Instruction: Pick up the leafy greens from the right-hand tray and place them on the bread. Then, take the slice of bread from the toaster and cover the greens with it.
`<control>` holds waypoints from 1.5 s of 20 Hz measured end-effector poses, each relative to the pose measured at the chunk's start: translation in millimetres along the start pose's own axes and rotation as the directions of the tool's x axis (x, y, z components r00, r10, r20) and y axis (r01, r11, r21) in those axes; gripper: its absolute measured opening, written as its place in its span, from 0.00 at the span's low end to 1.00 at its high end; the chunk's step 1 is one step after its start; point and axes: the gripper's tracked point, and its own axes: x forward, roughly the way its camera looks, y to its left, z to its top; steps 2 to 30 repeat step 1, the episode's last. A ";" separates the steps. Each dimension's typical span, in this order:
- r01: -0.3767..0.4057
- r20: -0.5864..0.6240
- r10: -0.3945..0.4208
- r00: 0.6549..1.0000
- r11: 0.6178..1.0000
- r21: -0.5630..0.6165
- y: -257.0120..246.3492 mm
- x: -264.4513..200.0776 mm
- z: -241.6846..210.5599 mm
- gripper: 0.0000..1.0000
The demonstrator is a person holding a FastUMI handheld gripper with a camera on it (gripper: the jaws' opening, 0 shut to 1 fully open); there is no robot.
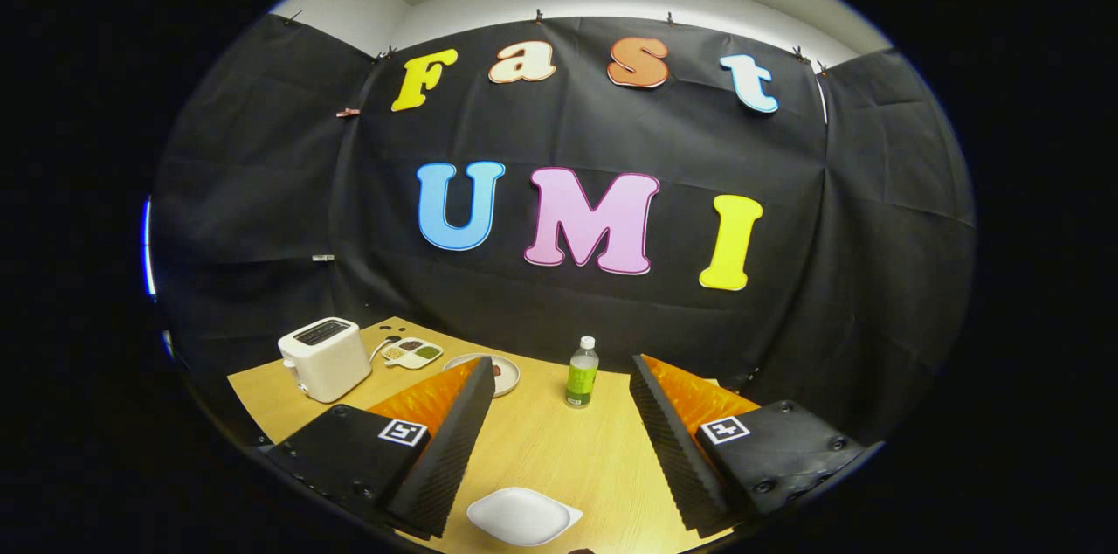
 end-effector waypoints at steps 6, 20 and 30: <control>-0.011 0.001 0.011 1.000 1.000 0.000 4.8 1.2 0.0 0.97; -0.011 0.001 0.011 1.000 1.000 0.000 4.8 1.2 0.0 0.97; -0.011 0.001 0.011 1.000 1.000 0.000 4.8 1.2 0.0 0.97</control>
